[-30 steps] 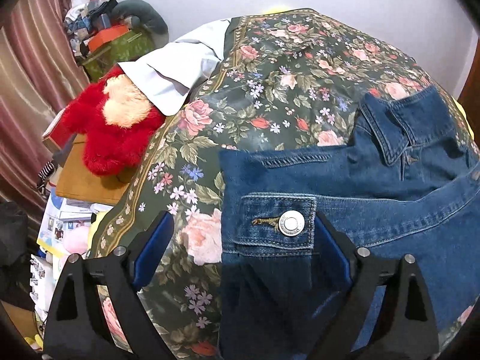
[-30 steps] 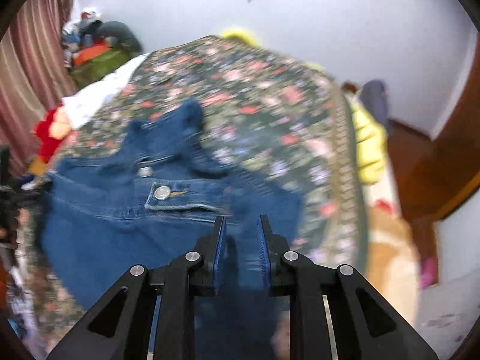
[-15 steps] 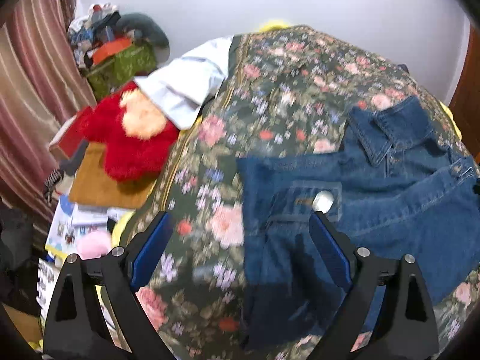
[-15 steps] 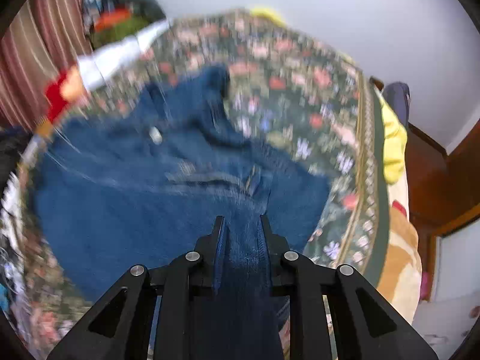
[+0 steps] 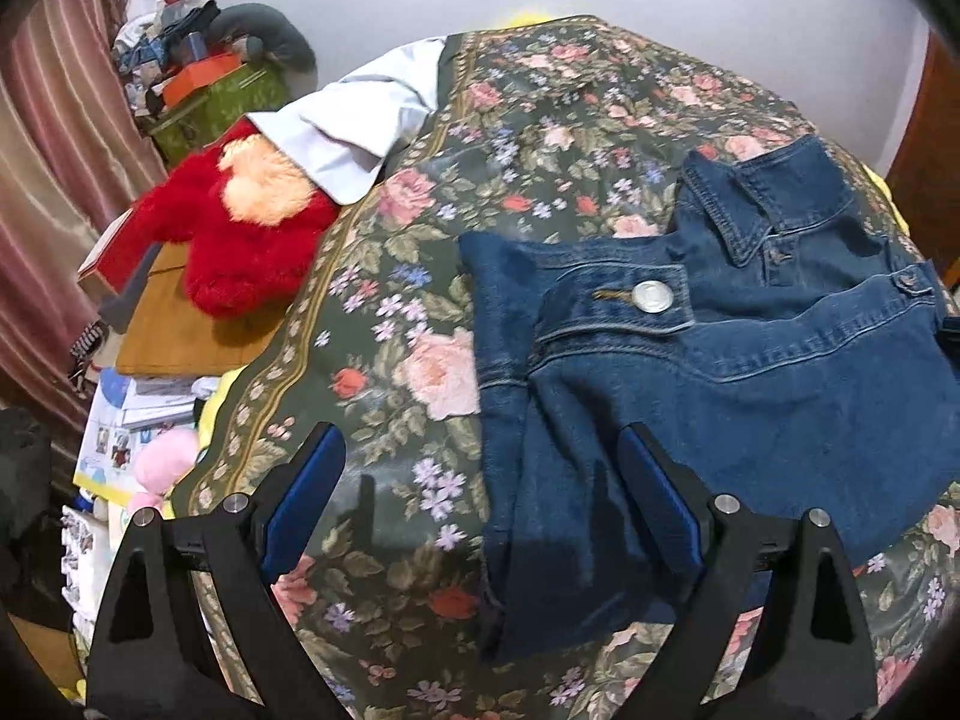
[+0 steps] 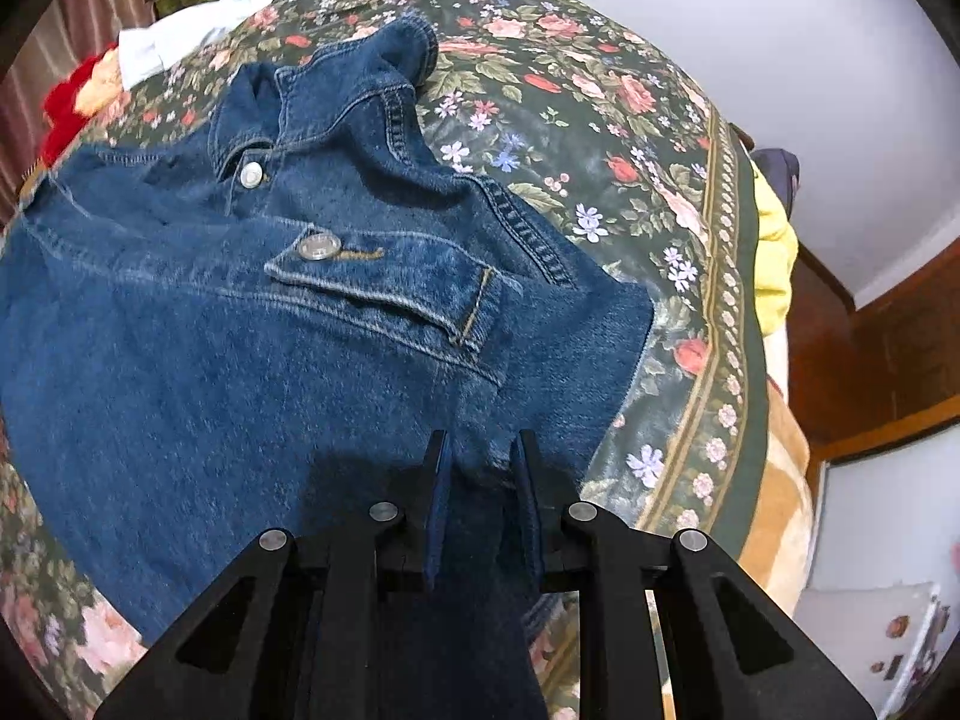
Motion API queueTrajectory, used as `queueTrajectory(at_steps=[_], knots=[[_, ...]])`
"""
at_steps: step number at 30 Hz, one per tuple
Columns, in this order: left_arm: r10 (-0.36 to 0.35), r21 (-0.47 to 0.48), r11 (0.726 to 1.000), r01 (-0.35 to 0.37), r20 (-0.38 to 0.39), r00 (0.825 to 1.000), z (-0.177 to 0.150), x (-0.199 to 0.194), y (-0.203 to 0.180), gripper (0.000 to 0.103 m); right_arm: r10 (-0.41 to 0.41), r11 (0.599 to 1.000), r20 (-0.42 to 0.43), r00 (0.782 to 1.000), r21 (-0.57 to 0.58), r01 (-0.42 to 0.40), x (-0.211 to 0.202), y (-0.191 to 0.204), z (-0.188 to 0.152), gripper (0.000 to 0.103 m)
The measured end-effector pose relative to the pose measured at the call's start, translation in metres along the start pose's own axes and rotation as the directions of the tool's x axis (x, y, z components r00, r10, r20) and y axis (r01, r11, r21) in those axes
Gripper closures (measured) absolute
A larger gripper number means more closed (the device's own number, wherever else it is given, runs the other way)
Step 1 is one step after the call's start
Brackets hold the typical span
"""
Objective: Fold large clothes
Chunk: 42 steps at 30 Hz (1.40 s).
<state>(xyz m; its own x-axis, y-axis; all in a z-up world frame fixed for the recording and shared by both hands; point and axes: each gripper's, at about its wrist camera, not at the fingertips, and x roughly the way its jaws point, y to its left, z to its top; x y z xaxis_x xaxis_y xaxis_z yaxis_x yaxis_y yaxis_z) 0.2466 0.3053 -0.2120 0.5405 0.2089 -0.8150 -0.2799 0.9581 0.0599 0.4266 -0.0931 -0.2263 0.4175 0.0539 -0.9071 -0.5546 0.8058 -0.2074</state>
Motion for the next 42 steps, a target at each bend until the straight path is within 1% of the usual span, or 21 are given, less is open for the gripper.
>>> queueTrajectory(at_steps=[4,6,7,8,9,10,11,14,16,20,24,27,29,32,34,35,36,38,39,41,42], knots=[[-0.026,-0.006,1.000,0.026,0.005,1.000,0.000,0.002,-0.005,0.010,-0.051,0.998,-0.007,0.999,-0.027,0.051,-0.003,0.004,-0.005,0.087],[-0.062,-0.035,0.997,0.062,-0.003,0.998,-0.004,0.004,-0.006,0.010,-0.096,0.994,-0.008,0.995,-0.047,0.095,-0.005,0.005,-0.009,0.087],[-0.087,-0.052,0.995,0.087,-0.003,0.996,-0.007,0.006,-0.007,0.010,-0.136,0.989,-0.013,0.991,-0.055,0.135,-0.005,0.005,-0.011,0.082],[-0.120,-0.072,0.990,0.119,-0.011,0.993,-0.012,0.009,-0.008,0.010,-0.194,0.979,-0.024,0.981,-0.065,0.192,-0.004,0.003,-0.015,0.073],[-0.146,-0.084,0.986,0.143,-0.036,0.989,-0.018,0.016,-0.010,0.010,-0.246,0.968,-0.026,0.969,-0.066,0.244,-0.003,-0.002,-0.021,0.045],[-0.153,-0.083,0.986,0.148,-0.062,0.986,-0.023,0.022,-0.013,0.010,-0.276,0.960,-0.001,0.961,-0.049,0.275,-0.005,-0.008,-0.026,0.025],[-0.147,-0.076,0.987,0.141,-0.081,0.986,-0.028,0.028,-0.016,0.010,-0.280,0.960,0.010,0.960,-0.023,0.280,-0.009,-0.015,-0.031,0.022],[-0.132,-0.065,0.990,0.127,-0.091,0.987,-0.035,0.031,-0.019,0.010,-0.175,0.982,0.007,0.985,0.078,0.174,-0.025,-0.039,-0.038,0.022],[-0.133,-0.074,0.989,0.127,-0.073,0.988,-0.032,0.025,-0.016,0.010,-0.114,0.986,0.055,0.992,0.129,0.106,-0.043,-0.049,-0.039,0.022],[-0.114,-0.084,0.990,0.113,-0.007,0.993,-0.014,0.008,-0.006,0.010,0.027,0.983,0.148,0.989,0.174,-0.053,-0.070,-0.053,-0.025,0.022],[-0.134,-0.106,0.985,0.137,0.039,0.990,0.018,0.011,0.002,0.010,0.142,0.966,0.183,0.973,0.188,-0.176,-0.062,-0.044,0.002,0.022],[-0.196,-0.114,0.973,0.199,0.038,0.980,0.036,0.026,-0.001,0.020,0.195,0.952,0.161,0.967,0.206,-0.227,-0.034,-0.034,0.021,0.022],[-0.187,-0.103,0.977,0.188,0.017,0.982,0.046,0.041,-0.007,0.035,0.224,0.937,0.149,0.963,0.238,-0.255,-0.012,-0.032,0.028,0.022],[-0.206,-0.096,0.975,0.202,-0.032,0.978,0.050,0.063,-0.016,0.040,0.275,0.915,0.146,0.950,0.265,-0.305,0.011,-0.030,0.033,0.025],[-0.222,-0.097,0.972,0.216,-0.062,0.973,0.048,0.075,-0.023,0.046,0.296,0.908,0.131,0.946,0.269,-0.322,0.022,-0.028,0.035,0.033],[-0.216,-0.093,0.973,0.209,-0.072,0.974,0.047,0.079,-0.026,0.046,0.315,0.901,0.131,0.940,0.270,-0.340,0.025,-0.029,0.036,0.036],[-0.196,-0.085,0.978,0.189,-0.070,0.978,0.044,0.082,-0.031,0.046,0.347,0.886,0.141,0.927,0.276,-0.374,0.027,-0.030,0.037,0.042],[-0.179,-0.072,0.982,0.175,-0.053,0.982,0.042,0.079,-0.035,0.049,0.355,0.876,0.146,0.923,0.292,-0.383,0.028,-0.032,0.038,0.049],[-0.173,-0.069,0.983,0.170,-0.041,0.984,0.040,0.074,-0.035,0.051,0.344,0.879,0.152,0.926,0.295,-0.375,0.027,-0.032,0.038,0.059],[-0.176,-0.067,0.983,0.174,-0.020,0.984,0.038,0.065,-0.033,0.064,0.335,0.883,0.163,0.928,0.291,-0.370,0.023,-0.033,0.037,0.065],[-0.162,-0.059,0.985,0.161,-0.012,0.987,0.038,0.061,-0.033,0.066,0.337,0.879,0.182,0.924,0.291,-0.378,0.019,-0.034,0.035,0.068]])
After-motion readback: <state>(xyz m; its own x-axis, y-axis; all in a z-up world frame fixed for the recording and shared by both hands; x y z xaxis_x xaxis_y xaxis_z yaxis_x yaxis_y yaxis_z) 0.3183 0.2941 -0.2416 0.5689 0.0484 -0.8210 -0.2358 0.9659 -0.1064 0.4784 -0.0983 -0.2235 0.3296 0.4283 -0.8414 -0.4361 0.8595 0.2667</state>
